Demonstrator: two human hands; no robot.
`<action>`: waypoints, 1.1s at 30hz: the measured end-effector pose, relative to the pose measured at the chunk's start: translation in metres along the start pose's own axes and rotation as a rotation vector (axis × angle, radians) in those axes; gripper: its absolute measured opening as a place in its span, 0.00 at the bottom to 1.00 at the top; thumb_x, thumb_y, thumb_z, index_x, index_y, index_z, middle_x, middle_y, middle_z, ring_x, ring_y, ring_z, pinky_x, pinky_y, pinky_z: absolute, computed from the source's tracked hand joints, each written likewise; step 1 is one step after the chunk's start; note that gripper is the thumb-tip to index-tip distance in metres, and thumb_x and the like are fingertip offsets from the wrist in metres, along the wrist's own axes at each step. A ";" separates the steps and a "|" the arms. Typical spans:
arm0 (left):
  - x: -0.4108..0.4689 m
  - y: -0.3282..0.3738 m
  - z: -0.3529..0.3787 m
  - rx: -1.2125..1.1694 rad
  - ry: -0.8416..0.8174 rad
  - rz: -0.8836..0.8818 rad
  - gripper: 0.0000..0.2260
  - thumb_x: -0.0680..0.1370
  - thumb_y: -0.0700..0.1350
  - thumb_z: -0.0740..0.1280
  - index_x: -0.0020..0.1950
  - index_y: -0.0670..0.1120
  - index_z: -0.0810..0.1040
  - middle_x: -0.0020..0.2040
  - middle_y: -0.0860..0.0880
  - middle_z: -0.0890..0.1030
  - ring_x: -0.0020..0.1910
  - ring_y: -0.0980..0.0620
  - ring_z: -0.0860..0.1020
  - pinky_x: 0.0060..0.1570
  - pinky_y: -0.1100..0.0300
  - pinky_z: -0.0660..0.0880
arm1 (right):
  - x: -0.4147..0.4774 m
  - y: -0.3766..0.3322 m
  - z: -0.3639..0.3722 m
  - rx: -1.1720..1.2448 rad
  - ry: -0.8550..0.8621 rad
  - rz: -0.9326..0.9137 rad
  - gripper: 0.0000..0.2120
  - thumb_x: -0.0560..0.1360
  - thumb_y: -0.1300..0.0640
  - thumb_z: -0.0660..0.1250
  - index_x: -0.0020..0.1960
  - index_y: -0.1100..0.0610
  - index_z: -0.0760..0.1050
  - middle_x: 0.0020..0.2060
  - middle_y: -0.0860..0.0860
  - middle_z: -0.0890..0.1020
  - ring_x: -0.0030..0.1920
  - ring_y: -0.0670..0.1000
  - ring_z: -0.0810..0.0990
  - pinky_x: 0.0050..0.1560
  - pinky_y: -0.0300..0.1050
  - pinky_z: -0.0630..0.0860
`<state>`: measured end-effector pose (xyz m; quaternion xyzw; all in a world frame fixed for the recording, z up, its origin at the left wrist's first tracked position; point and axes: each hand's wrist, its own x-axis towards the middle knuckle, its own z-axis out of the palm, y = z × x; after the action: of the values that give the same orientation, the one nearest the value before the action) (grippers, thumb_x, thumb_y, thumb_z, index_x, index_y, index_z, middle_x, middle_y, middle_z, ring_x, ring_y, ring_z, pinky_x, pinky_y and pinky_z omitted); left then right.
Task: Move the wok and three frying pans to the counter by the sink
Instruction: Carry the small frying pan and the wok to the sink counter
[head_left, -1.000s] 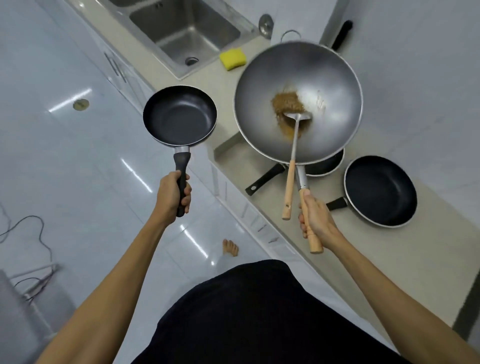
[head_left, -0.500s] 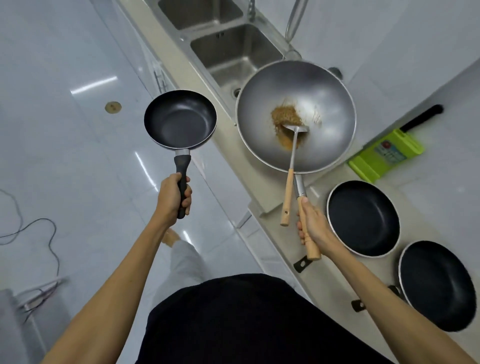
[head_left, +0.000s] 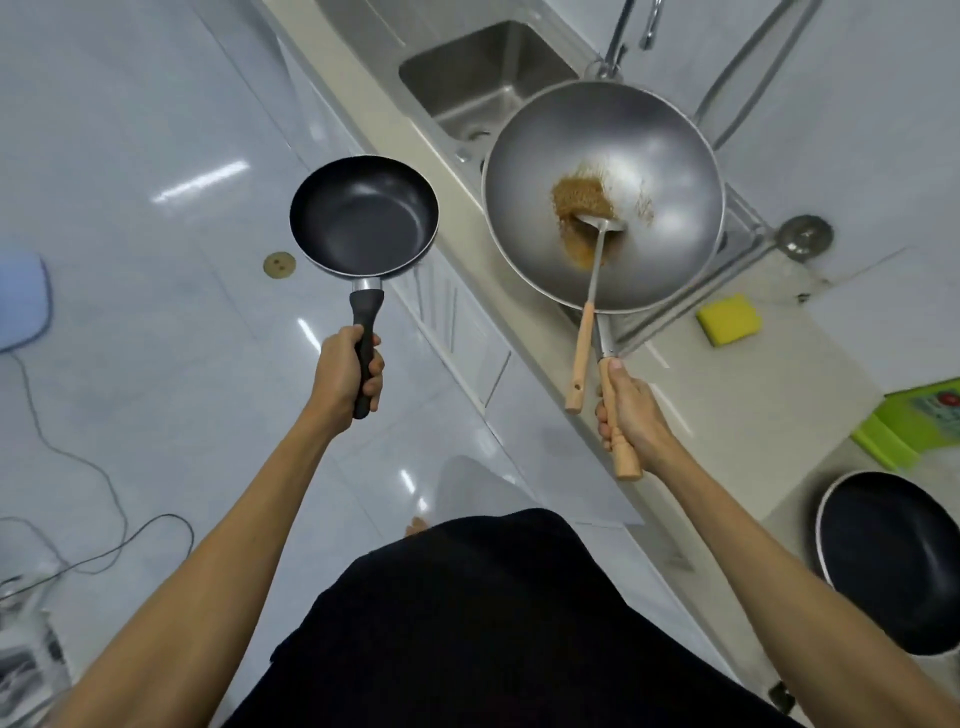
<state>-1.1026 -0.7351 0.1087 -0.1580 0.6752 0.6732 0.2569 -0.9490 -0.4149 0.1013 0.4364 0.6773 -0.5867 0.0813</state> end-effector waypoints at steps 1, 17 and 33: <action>0.018 0.008 -0.008 -0.018 0.006 -0.003 0.11 0.81 0.48 0.53 0.47 0.43 0.72 0.26 0.50 0.72 0.20 0.52 0.65 0.19 0.61 0.66 | 0.012 -0.013 0.013 0.001 -0.004 0.003 0.28 0.81 0.32 0.55 0.47 0.57 0.75 0.26 0.51 0.76 0.23 0.50 0.73 0.23 0.44 0.72; 0.304 0.203 -0.100 -0.060 0.087 -0.059 0.11 0.80 0.49 0.54 0.45 0.44 0.71 0.27 0.50 0.71 0.20 0.53 0.64 0.19 0.62 0.65 | 0.230 -0.287 0.208 -0.039 -0.121 -0.022 0.25 0.84 0.37 0.55 0.49 0.58 0.74 0.29 0.53 0.75 0.25 0.51 0.73 0.24 0.44 0.72; 0.556 0.381 -0.286 0.164 -0.112 -0.106 0.13 0.81 0.49 0.52 0.45 0.44 0.72 0.26 0.50 0.71 0.20 0.52 0.65 0.22 0.61 0.65 | 0.374 -0.478 0.444 0.194 0.059 0.118 0.25 0.81 0.34 0.55 0.52 0.55 0.73 0.29 0.50 0.76 0.24 0.49 0.74 0.25 0.44 0.73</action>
<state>-1.8087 -0.9282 0.1025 -0.1339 0.7033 0.6089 0.3417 -1.6824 -0.5807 0.0825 0.4985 0.5926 -0.6304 0.0533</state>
